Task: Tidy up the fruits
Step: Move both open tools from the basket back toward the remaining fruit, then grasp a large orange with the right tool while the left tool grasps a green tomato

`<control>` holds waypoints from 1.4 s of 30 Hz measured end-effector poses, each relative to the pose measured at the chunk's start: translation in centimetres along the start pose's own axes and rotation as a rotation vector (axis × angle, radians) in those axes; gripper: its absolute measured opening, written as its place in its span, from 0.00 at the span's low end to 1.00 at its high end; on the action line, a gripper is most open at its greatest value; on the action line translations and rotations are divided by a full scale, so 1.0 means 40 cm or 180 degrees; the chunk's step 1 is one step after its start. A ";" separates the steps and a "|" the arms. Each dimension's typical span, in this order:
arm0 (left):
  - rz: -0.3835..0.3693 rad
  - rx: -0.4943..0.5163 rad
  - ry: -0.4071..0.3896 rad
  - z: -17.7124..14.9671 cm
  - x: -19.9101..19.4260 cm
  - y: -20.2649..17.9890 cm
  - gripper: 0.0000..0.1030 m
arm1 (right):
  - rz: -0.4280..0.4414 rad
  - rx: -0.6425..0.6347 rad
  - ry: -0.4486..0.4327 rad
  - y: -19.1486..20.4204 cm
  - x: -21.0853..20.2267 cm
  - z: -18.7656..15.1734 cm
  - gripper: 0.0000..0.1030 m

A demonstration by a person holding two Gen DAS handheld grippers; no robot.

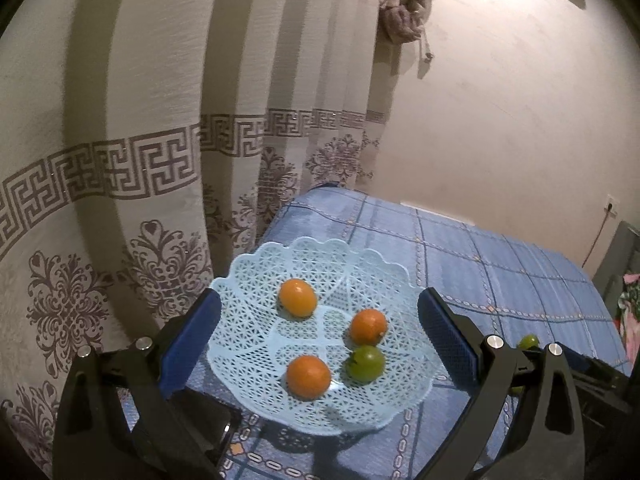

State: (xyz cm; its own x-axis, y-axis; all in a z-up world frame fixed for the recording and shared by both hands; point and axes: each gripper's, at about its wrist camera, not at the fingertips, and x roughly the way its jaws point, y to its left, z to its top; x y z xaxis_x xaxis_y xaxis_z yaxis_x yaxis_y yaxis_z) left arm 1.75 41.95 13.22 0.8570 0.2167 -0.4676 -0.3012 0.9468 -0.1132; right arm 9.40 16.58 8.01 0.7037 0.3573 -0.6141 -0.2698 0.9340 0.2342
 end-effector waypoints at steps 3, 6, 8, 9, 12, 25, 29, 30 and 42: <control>-0.0033 0.0059 0.0016 -0.004 -0.003 -0.019 0.97 | -0.0077 0.0007 0.0009 -0.037 -0.010 -0.007 0.62; -0.0056 0.0111 0.0024 -0.008 -0.006 -0.041 0.97 | -0.0170 -0.0011 0.0023 -0.073 -0.019 -0.019 0.62; -0.0070 0.0145 0.0030 -0.011 -0.007 -0.056 0.97 | -0.0226 -0.0011 0.0033 -0.097 -0.023 -0.025 0.62; -0.0082 0.0169 0.0038 -0.014 -0.006 -0.066 0.97 | -0.0249 -0.0005 0.0036 -0.108 -0.025 -0.028 0.62; -0.0123 0.0239 0.0061 -0.023 -0.004 -0.098 0.97 | -0.0299 0.0002 0.0047 -0.141 -0.030 -0.038 0.61; -0.0377 0.0603 0.0221 -0.067 0.017 -0.244 0.97 | -0.0393 -0.0174 0.0249 -0.229 0.009 -0.051 0.60; -0.0415 0.0672 0.0260 -0.076 0.025 -0.273 0.97 | -0.0340 -0.0222 0.0360 -0.234 0.041 -0.047 0.53; -0.0425 0.0696 0.0264 -0.079 0.026 -0.281 0.97 | -0.0325 -0.0204 0.0405 -0.238 0.051 -0.047 0.52; -0.0489 0.0864 0.0393 -0.105 0.051 -0.341 0.97 | -0.0174 -0.0146 0.0525 -0.248 0.086 -0.039 0.41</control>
State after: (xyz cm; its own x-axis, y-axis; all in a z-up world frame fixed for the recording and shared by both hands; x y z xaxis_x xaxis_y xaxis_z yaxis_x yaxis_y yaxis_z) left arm 5.85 28.46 10.12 0.8216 0.0517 -0.5678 -0.0357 0.9986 0.0392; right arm 13.47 8.56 2.38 0.6018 0.2974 -0.7412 -0.2664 0.9497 0.1647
